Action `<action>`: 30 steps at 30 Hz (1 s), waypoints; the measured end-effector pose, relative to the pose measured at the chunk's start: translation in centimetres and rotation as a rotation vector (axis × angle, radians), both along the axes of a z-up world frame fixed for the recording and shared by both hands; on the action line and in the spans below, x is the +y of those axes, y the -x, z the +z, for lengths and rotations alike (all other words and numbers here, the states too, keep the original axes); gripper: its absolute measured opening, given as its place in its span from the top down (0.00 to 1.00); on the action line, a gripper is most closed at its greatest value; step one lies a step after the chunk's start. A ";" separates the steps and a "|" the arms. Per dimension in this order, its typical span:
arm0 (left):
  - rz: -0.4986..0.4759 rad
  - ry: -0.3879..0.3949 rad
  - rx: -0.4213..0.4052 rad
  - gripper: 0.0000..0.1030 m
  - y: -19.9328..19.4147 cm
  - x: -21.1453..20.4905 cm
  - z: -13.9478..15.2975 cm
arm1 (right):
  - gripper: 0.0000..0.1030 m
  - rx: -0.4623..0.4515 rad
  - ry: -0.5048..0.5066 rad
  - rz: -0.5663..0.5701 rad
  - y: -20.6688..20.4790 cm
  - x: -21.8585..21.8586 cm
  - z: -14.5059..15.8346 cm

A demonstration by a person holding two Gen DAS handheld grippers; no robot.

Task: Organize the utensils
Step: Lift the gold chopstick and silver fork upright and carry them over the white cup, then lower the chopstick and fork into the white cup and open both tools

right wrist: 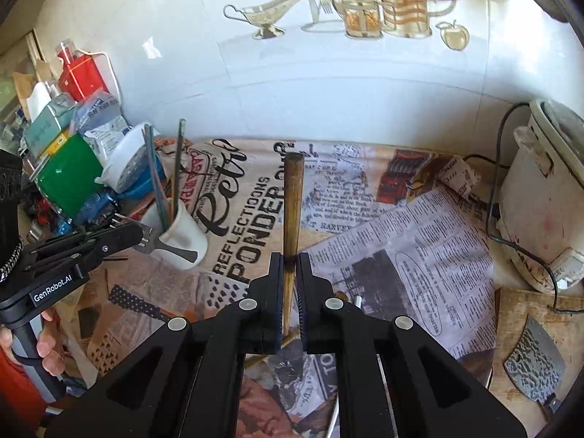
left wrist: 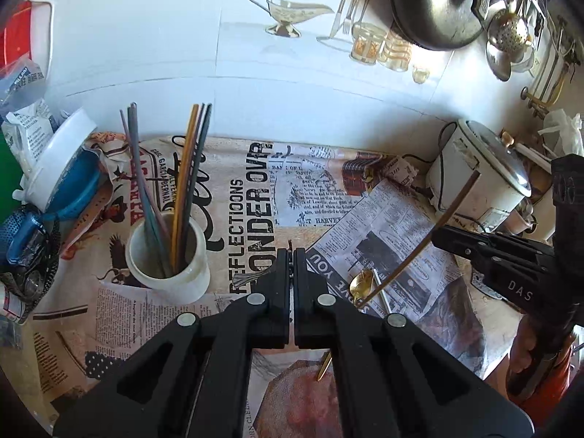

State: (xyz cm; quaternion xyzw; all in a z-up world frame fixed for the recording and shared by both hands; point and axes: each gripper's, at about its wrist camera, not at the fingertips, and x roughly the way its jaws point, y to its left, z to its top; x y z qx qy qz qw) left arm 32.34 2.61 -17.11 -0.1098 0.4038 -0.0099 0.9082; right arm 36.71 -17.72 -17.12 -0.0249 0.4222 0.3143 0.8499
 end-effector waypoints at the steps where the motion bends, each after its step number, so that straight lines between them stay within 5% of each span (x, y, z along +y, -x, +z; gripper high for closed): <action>1: 0.002 0.005 -0.006 1.00 0.1 0.2 0.4 | 0.94 -0.009 -0.006 0.005 0.1 0.3 0.4; 17: 0.047 0.053 -0.146 1.00 3.2 6.3 7.8 | 0.94 -0.147 -0.094 0.078 1.4 5.8 6.5; 30: 0.086 0.109 -0.121 1.00 2.9 11.2 6.8 | 0.94 -0.195 -0.135 0.160 1.5 12.5 8.7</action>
